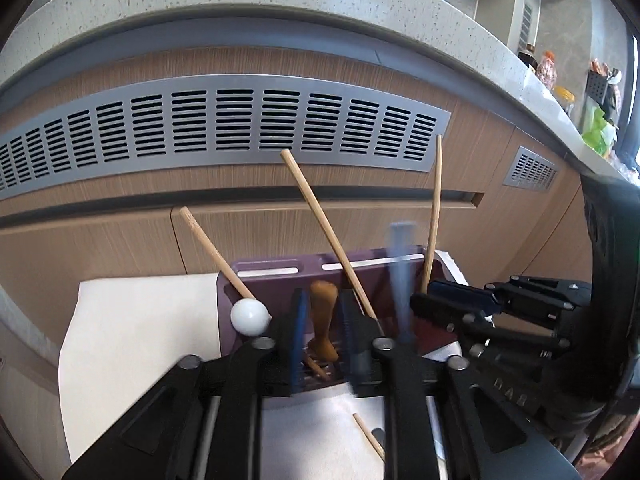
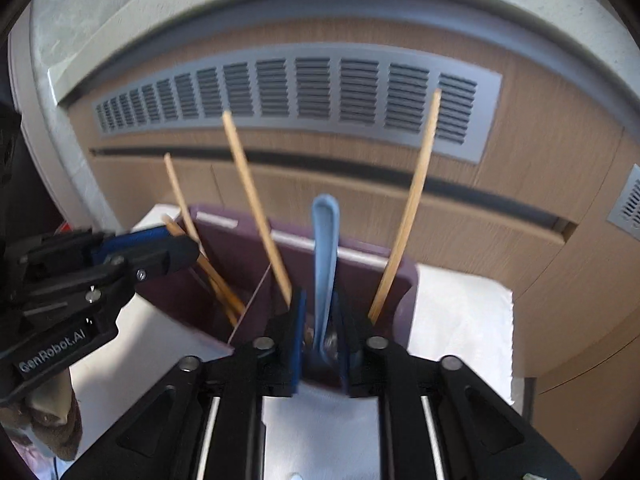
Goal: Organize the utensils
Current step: 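Lower both spoons into the caddy and open both tools, then move both tools back over the remaining utensils on the table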
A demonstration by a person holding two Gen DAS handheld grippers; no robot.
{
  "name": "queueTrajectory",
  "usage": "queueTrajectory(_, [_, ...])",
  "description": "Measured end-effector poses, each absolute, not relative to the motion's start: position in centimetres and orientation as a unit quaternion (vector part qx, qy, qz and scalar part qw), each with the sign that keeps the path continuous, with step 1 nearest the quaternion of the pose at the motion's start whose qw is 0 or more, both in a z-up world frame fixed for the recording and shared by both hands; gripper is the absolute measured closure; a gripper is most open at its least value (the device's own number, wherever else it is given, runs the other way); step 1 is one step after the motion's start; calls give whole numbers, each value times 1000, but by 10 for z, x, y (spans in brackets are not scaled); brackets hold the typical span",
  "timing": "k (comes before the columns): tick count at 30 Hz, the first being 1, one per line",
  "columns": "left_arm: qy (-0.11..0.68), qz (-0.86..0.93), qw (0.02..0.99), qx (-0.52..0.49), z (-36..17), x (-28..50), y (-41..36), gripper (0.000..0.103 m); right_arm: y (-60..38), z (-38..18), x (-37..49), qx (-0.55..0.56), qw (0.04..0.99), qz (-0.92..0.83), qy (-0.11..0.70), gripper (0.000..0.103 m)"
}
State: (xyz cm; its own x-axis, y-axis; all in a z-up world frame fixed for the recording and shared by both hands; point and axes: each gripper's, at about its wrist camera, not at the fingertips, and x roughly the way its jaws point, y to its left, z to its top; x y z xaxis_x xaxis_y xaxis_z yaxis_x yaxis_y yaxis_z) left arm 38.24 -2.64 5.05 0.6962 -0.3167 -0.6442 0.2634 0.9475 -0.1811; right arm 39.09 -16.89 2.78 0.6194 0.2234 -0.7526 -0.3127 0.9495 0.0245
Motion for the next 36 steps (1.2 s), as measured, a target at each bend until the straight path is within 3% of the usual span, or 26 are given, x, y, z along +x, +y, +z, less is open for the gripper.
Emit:
queueTrajectory(5, [355,-159,921,-38,55,371,-25,69,-182,37,373,-49,912,135,384,64])
queueTrajectory(7, [349,-157,923,-44,60,363,-21,63,-189,46,363,-49,920,125,369,51])
queueTrajectory(9, [344,-156,924,-54,65,353,-14,48,-194,53,350,-54,927,111,353,40])
queueTrajectory(16, [342,-140,928,-57,64,301,0,35,-201,61,295,-98,937,84,326,14])
queueTrajectory(18, [347,-132,927,-53,58,287,2,29,-199,56,282,-111,935,82,328,10])
queueTrajectory(25, [389,-106,915,-24,23,238,0,26,-195,20,241,-114,914,115,371,9])
queueTrajectory(27, [406,-113,907,-17,12,225,-3,25,-193,8,232,-115,908,124,384,16])
queueTrajectory(33, [430,-130,893,-30,-6,195,-5,25,-178,-21,217,-117,875,171,437,81])
queueTrajectory(36, [436,-125,891,-39,-11,190,-1,24,-173,-31,217,-111,864,182,456,87])
